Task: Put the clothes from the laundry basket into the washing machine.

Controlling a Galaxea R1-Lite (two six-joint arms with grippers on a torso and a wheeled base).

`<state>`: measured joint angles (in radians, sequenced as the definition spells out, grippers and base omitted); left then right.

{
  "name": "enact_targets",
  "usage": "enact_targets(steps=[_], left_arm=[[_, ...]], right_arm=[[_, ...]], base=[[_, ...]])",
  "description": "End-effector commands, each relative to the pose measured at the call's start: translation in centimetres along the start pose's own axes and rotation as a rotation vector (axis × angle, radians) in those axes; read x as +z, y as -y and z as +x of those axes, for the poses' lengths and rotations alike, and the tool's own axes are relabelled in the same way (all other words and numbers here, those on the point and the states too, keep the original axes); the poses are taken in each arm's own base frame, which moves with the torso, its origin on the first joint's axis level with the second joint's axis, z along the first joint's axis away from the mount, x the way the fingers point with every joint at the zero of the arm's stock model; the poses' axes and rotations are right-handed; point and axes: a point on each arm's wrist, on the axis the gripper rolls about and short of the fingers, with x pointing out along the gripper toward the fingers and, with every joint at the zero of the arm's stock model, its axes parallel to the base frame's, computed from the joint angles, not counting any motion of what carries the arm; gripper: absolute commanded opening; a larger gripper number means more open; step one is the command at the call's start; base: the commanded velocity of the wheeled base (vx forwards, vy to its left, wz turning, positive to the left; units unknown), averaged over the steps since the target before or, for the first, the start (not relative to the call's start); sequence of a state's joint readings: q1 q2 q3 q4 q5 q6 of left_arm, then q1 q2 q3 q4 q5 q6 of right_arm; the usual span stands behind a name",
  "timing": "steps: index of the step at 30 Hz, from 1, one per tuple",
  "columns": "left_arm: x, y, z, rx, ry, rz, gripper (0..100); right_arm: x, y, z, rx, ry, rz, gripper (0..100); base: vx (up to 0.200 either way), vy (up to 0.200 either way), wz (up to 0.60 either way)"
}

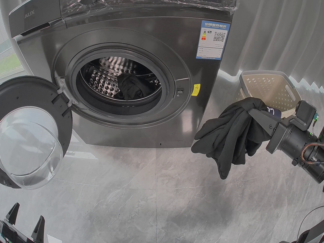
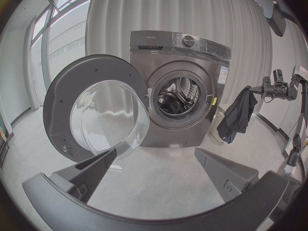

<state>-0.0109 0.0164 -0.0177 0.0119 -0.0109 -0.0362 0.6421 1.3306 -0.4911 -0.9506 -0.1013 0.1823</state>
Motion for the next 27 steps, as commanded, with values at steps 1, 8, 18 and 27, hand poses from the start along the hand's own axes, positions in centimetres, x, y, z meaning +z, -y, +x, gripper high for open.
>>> enact_targets(steps=[1, 8, 18, 27], left_arm=[[-0.48, -0.02, 0.02, 0.0, -0.003, -0.002, 100], [-0.48, -0.02, 0.02, 0.0, -0.003, -0.001, 100], [-0.48, -0.02, 0.02, 0.0, -0.003, -0.004, 100], [-0.48, -0.02, 0.02, 0.0, -0.003, -0.002, 100]], right_arm=[[-0.09, 0.0, 0.07, 0.0, -0.004, -0.002, 0], [-0.05, 0.24, 0.1, -0.01, -0.002, -0.003, 0], [-0.09, 0.25, 0.08, -0.011, -0.003, -0.003, 0], [-0.36, 0.3, 0.02, -0.011, -0.014, -0.001, 0]], base=[[0.0, 0.2, 0.0], [0.0, 0.2, 0.0], [0.0, 0.18, 0.0], [0.0, 0.0, 0.0]])
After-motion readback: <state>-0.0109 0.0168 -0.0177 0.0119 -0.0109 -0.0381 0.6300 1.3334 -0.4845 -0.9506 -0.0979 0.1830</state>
